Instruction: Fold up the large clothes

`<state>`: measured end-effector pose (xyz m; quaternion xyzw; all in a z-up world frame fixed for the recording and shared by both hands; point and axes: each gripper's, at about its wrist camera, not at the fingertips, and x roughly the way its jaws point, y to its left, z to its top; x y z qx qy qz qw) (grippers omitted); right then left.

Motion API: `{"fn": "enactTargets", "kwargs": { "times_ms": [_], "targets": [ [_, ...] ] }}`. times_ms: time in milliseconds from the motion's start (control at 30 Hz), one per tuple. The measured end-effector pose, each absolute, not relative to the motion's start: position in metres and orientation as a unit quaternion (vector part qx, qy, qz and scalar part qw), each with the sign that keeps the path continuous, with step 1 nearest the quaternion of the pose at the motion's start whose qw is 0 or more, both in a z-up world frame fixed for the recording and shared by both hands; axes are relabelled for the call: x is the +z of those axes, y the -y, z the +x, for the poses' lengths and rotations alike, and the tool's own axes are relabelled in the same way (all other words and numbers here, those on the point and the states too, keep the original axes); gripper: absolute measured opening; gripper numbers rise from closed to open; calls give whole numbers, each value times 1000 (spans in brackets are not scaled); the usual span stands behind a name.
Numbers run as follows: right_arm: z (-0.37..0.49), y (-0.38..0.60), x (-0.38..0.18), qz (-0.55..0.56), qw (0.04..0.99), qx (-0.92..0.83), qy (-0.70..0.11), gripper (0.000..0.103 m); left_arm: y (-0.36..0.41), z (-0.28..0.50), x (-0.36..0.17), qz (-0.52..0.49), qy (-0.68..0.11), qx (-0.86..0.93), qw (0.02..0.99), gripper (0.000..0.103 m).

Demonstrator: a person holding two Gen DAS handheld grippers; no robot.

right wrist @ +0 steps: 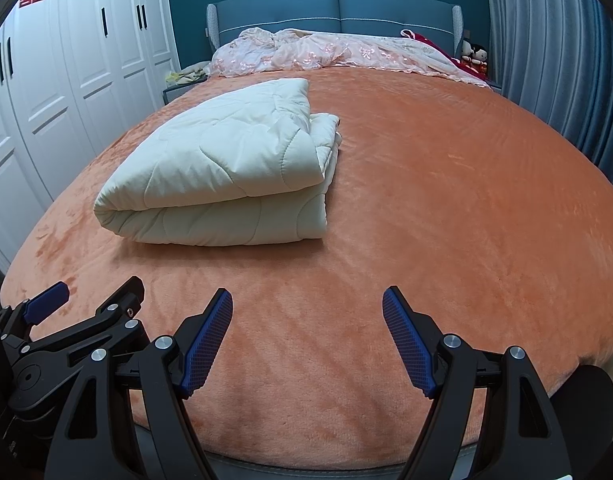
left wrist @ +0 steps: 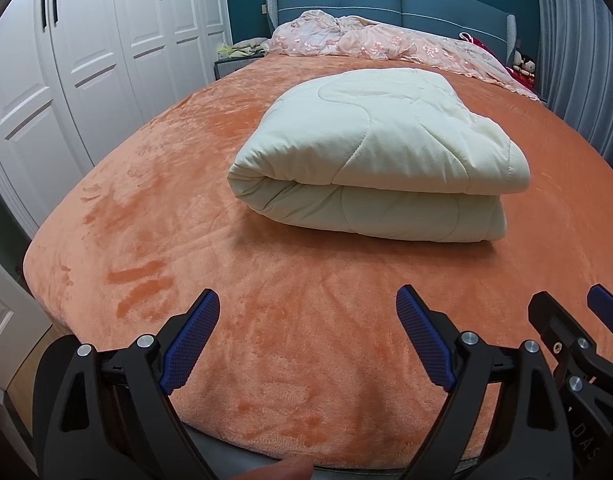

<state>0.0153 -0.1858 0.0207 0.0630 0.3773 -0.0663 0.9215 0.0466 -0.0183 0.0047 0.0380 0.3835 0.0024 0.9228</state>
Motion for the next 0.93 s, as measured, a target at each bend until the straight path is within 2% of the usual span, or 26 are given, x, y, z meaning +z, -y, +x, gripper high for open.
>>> {"fn": "enactTargets", "kwargs": {
  "times_ms": [933],
  "targets": [
    [20,175,23,61,922,-64,-377,76,15,51,6,38,-384,7,923,83]
  ]
}}
